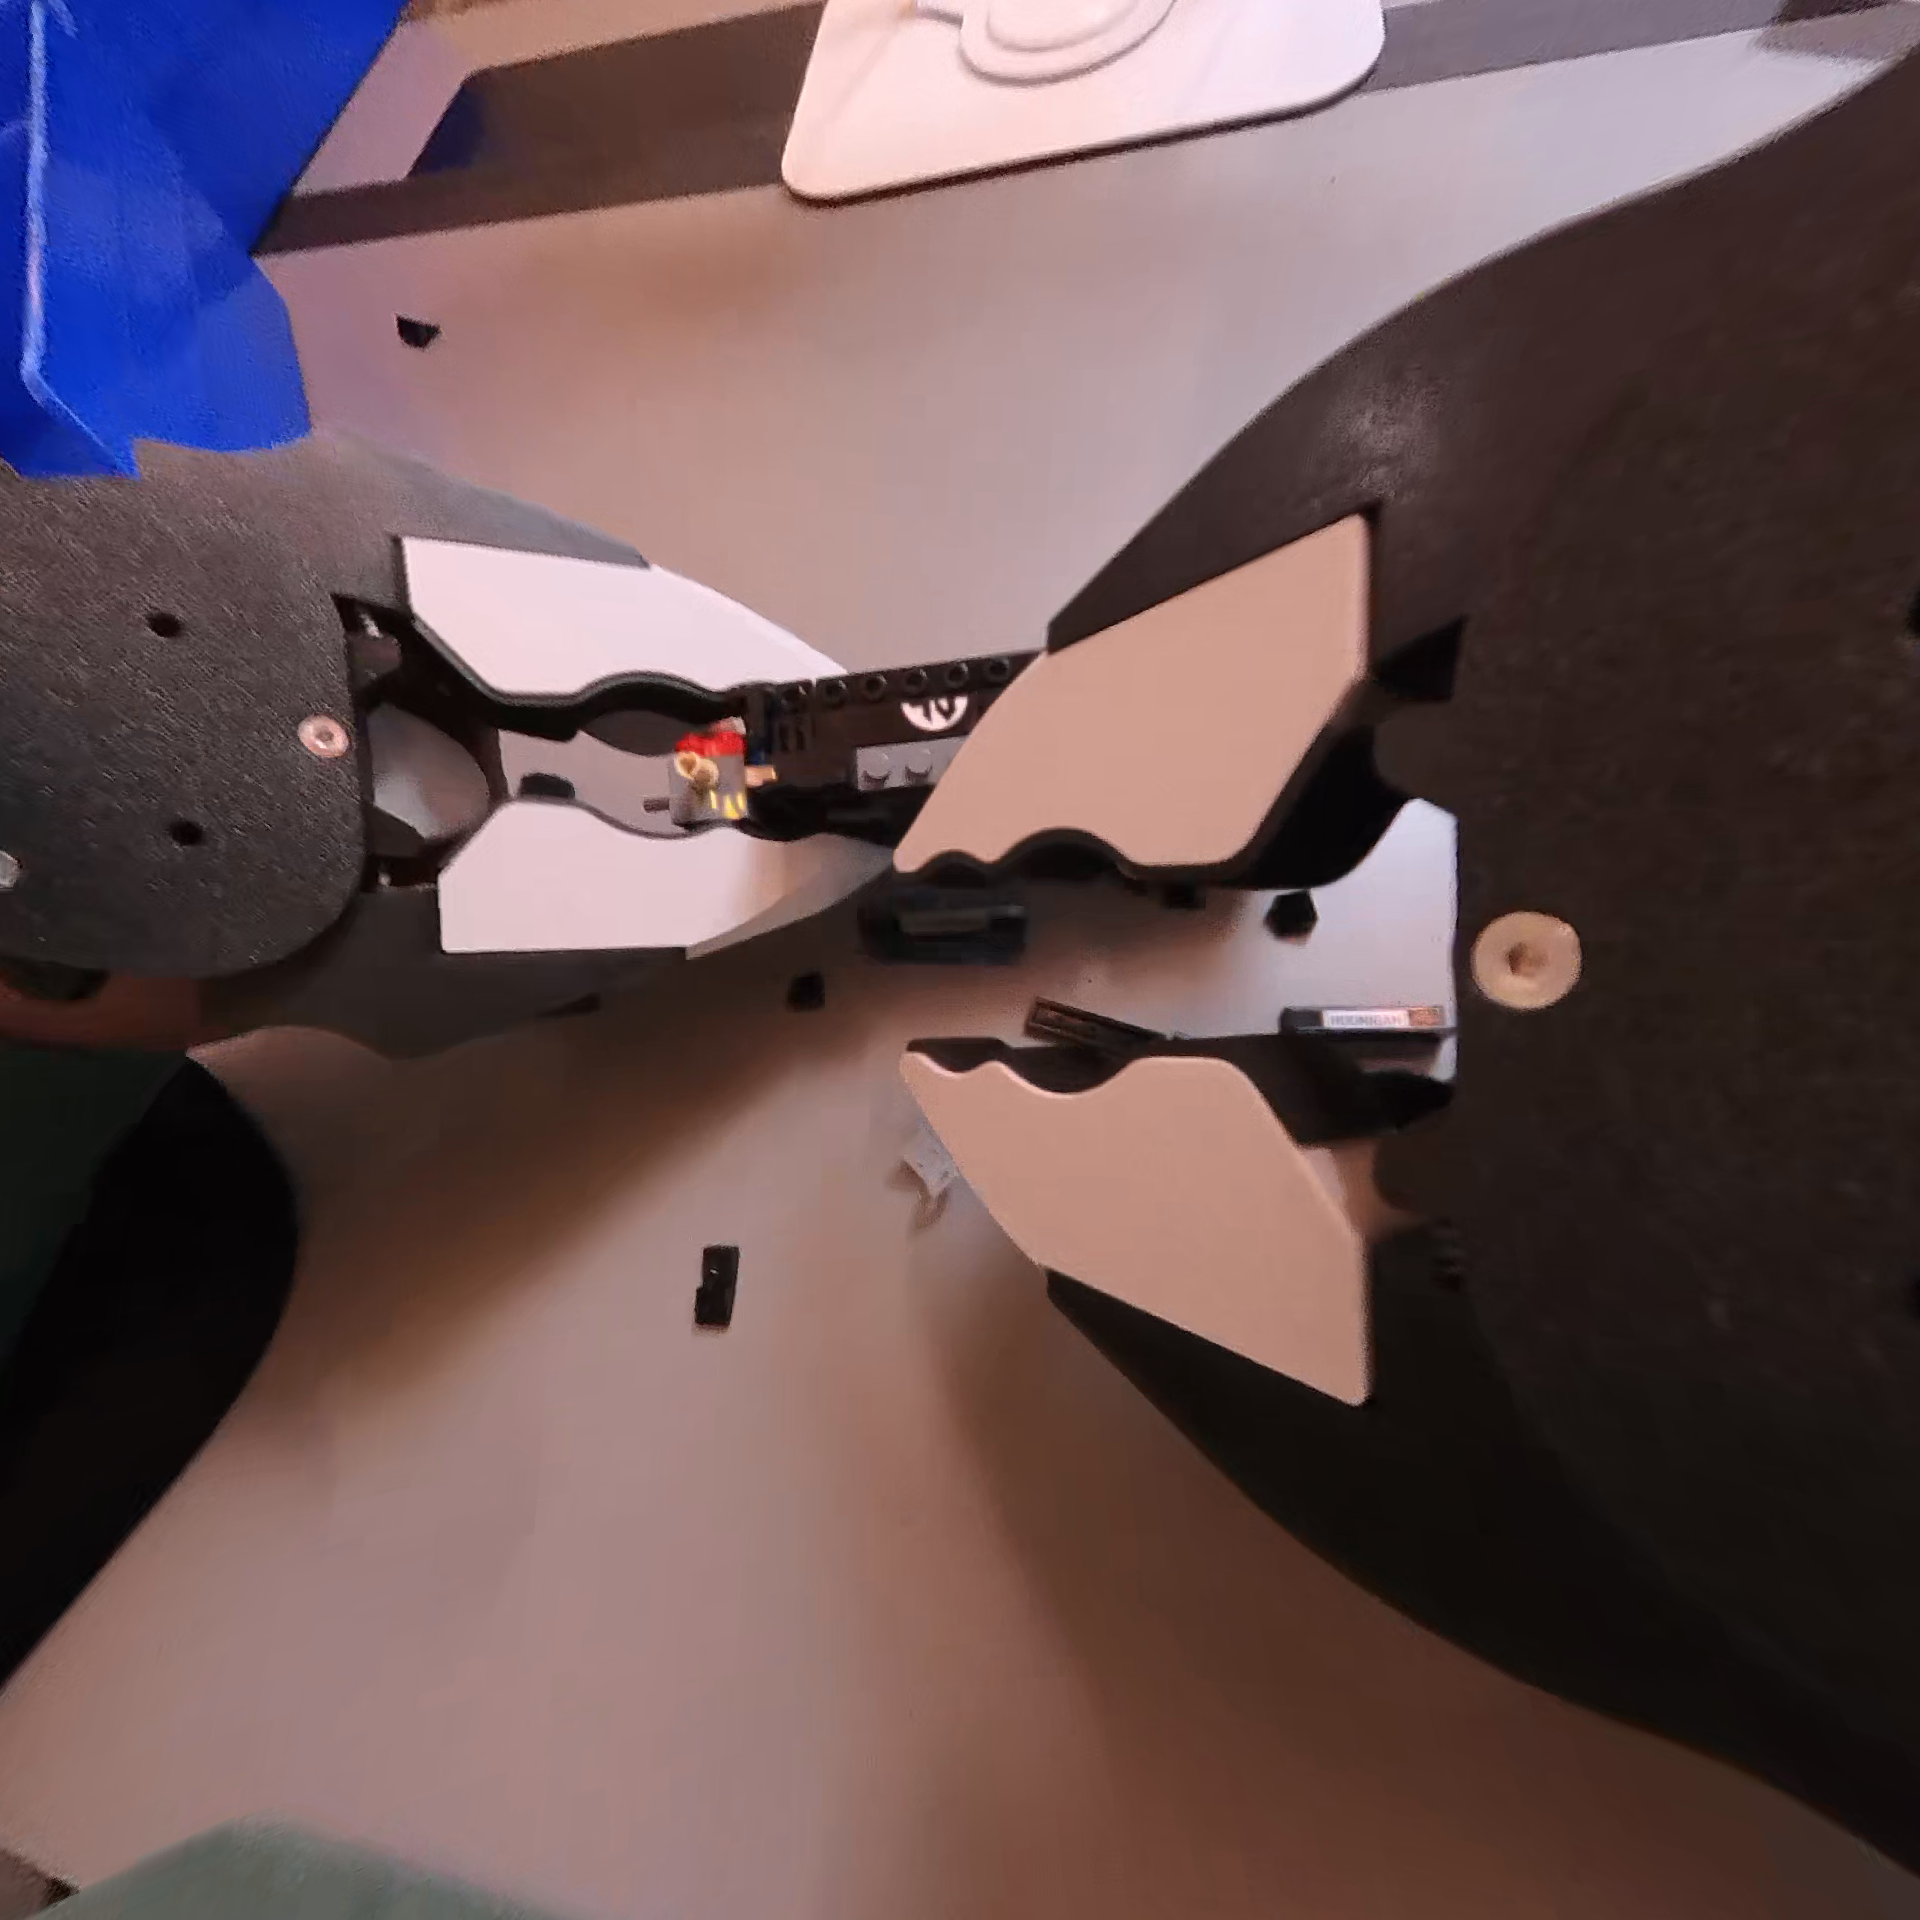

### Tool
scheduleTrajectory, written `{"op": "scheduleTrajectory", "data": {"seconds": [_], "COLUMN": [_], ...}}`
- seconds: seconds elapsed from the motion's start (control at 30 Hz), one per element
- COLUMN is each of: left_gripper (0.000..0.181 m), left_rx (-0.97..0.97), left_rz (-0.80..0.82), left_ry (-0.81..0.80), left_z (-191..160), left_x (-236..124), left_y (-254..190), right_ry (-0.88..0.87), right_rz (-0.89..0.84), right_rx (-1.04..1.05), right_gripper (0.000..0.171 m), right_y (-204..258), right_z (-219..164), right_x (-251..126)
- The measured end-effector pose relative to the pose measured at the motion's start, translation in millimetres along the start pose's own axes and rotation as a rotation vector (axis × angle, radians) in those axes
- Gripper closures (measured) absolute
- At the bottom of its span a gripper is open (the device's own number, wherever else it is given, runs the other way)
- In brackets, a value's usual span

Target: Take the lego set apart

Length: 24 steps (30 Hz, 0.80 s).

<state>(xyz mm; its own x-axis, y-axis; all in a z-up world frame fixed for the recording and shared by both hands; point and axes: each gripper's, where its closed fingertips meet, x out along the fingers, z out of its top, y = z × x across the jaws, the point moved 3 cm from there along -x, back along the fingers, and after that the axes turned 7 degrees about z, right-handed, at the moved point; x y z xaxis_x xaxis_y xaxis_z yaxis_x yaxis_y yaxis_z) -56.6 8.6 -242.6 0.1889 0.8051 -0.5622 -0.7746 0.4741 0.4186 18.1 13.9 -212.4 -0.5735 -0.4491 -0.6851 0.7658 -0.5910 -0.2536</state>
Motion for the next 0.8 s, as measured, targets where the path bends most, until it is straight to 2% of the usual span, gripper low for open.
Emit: {"op": "scheduleTrajectory", "data": {"seconds": [0.2,0.3,0.6,0.7,0.8], "left_gripper": [0.152,0.152,0.153,0.153,0.153], "left_rx": [-0.150,-0.184,-0.097,-0.210,-0.239], "left_rz": [-0.068,-0.086,-0.012,-0.034,-0.023], "left_ry": [0.015,0.019,0.032,0.049,0.054], "left_z": [0.3,1.0,4.5,3.2,-2.3], "left_x": [0.1,0.7,0.1,0.9,-0.2], "left_y": [-0.5,-0.8,-1.2,2.6,9.8], "right_ry": [-0.073,-0.087,-0.020,-0.083,-0.049], "right_rz": [-0.148,-0.227,-0.200,-0.112,-0.048], "right_rx": [0.032,0.061,0.019,0.069,0.040], "right_gripper": [0.142,0.148,0.169,0.170,0.170], "right_y": [-21.8,-35.4,-31.2,-21.1,-9.4], "right_z": [7.9,9.4,15.0,21.7,14.2], "right_x": [-8.7,-10.4,7.9,9.6,11.5]}}
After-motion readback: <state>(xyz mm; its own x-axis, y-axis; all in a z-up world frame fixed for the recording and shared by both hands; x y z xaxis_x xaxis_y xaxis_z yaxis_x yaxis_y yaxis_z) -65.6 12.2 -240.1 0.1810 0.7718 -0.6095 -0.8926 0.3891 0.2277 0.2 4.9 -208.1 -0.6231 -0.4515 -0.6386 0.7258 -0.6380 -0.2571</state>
